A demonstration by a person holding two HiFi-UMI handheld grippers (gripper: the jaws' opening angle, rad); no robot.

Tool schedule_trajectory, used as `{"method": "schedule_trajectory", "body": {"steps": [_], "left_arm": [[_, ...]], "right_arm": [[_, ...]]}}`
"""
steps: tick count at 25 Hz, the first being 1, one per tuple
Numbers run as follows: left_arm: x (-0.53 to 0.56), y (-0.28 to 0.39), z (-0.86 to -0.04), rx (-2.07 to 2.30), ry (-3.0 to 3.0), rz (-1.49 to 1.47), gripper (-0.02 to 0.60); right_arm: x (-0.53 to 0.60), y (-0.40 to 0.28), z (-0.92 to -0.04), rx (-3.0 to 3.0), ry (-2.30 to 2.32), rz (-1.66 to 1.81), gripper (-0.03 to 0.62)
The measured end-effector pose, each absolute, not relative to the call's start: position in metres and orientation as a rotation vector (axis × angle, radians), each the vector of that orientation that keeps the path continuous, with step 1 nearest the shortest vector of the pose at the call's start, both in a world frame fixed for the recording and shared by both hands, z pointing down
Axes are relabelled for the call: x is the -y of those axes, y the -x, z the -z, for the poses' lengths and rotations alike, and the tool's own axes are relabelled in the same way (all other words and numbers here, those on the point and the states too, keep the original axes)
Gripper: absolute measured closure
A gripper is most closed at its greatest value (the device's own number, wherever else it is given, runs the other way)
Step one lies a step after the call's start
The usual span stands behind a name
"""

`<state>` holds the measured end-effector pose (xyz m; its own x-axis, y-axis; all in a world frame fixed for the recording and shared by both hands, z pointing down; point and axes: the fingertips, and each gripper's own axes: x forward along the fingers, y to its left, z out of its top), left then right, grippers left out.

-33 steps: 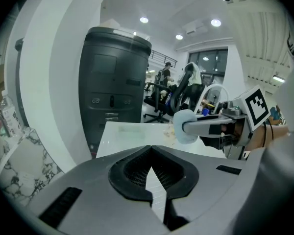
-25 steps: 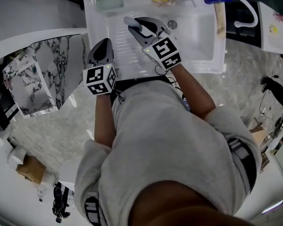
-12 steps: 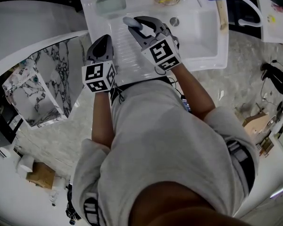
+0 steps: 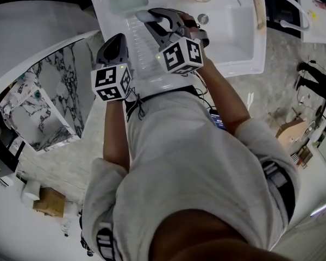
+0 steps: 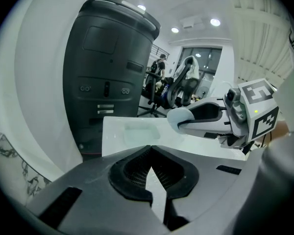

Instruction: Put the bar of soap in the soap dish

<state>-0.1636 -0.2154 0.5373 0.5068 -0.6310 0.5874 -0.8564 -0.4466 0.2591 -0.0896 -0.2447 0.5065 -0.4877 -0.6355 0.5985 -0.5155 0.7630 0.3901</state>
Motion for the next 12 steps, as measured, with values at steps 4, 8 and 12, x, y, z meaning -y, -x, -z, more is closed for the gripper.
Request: {"method": "schedule_trajectory", "body": {"steps": [4,8,12], "left_arm": [[0.221,0.172,-0.543,1.240,-2.207,-0.556,0.563],[0.224,0.180,-0.547,1.274,-2.190,-0.551,0.563],[0.224,0.190,-0.550,1.293,-2.166,-0.553,0.563]], "right_arm": [[0.253,0.097,-0.517,2.161,-0.811,0.259,0.480],[0.262,0.103,-0.529,2.137,-0.773,0.291,0.480],[0.268,0.112,-0.540,2.124,-0.737,0.290,0.480]]}}
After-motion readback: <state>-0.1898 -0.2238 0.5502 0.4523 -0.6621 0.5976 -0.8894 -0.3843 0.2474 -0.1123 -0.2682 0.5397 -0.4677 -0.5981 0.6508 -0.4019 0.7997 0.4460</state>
